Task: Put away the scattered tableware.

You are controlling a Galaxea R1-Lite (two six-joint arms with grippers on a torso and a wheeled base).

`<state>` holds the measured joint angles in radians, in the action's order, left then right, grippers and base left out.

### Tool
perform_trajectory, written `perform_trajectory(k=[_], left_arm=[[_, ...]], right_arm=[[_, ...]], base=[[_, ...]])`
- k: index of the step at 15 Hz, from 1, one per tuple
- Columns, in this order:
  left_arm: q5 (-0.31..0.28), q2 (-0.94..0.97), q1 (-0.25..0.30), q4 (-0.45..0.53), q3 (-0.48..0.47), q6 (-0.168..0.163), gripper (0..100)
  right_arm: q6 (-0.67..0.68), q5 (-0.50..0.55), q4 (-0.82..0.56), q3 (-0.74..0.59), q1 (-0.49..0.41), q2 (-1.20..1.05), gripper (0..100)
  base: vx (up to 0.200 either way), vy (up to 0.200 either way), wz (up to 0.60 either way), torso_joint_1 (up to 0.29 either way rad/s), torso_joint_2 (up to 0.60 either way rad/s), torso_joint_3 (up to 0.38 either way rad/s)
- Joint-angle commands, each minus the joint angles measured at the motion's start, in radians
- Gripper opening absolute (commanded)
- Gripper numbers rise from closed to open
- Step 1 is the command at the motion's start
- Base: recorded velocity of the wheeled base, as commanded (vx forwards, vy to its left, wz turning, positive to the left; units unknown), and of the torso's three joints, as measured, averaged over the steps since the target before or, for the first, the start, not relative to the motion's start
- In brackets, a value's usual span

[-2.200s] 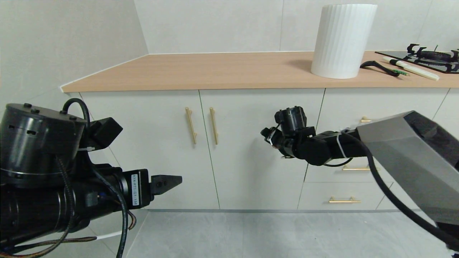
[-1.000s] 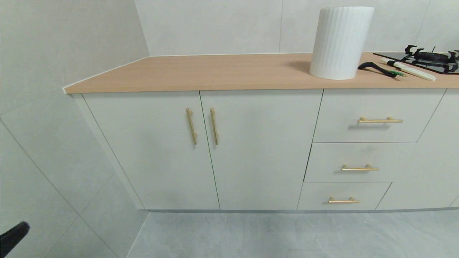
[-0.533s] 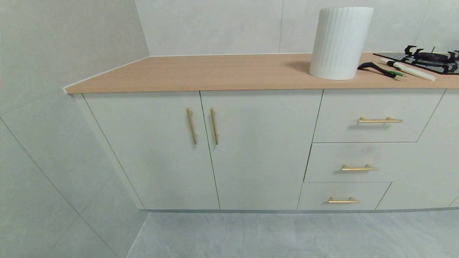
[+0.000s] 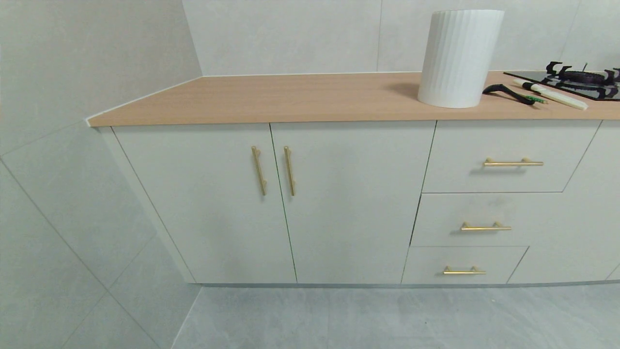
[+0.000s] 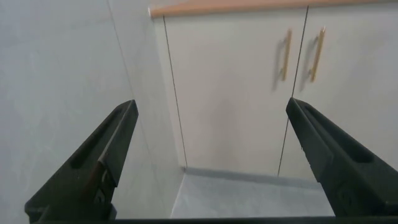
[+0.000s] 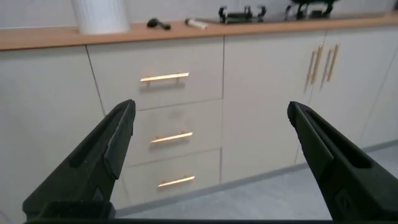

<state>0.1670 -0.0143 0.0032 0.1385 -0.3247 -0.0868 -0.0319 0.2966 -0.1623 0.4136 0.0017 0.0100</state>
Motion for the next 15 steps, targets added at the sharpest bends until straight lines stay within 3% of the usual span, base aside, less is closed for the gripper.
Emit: perform_trajectory(k=[1,2,4,6,7,9,10,15], left_arm=[[-0.009,0.014,0.004,-0.022,0.138,-0.005,100],[-0.009,0.014,0.004,-0.063,0.188,-0.001,100],[-0.015,0.014,0.004,-0.240,0.320,-0.002,100],[-0.081,0.014,0.004,-0.192,0.325,0.018,100],[-0.087,0.014,0.004,-0.181,0.325,0.030,100],[-0.106,0.014,0.004,-0.178,0.325,0.033,100],[-0.147,0.014,0.004,-0.137,0.325,0.030,100],[-0.150,0.014,0.003,-0.131,0.325,0.035,100]], right_arm=[[0.046,-0.111,0.090,-0.225,-0.003,-0.010,100],[0.044,-0.146,0.168,-0.289,-0.003,-0.010,100],[0.009,-0.228,0.322,-0.407,-0.003,-0.010,100],[0.000,-0.290,0.293,-0.414,-0.003,-0.010,100],[-0.002,-0.295,0.274,-0.414,-0.003,-0.010,100],[-0.010,-0.300,0.198,-0.414,-0.003,-0.010,100],[-0.013,-0.300,0.150,-0.411,-0.003,-0.010,100],[-0.006,-0.300,0.164,-0.414,-0.003,-0.010,100]], base=[[0.000,0.000,0.00,0.000,0.00,0.000],[0.000,0.000,0.00,0.000,0.00,0.000],[0.000,0.000,0.00,0.000,0.00,0.000],[0.000,0.000,0.00,0.000,0.00,0.000],[0.000,0.000,0.00,0.000,0.00,0.000],[0.000,0.000,0.00,0.000,0.00,0.000],[0.000,0.000,0.00,0.000,0.00,0.000],[0.000,0.000,0.00,0.000,0.00,0.000]])
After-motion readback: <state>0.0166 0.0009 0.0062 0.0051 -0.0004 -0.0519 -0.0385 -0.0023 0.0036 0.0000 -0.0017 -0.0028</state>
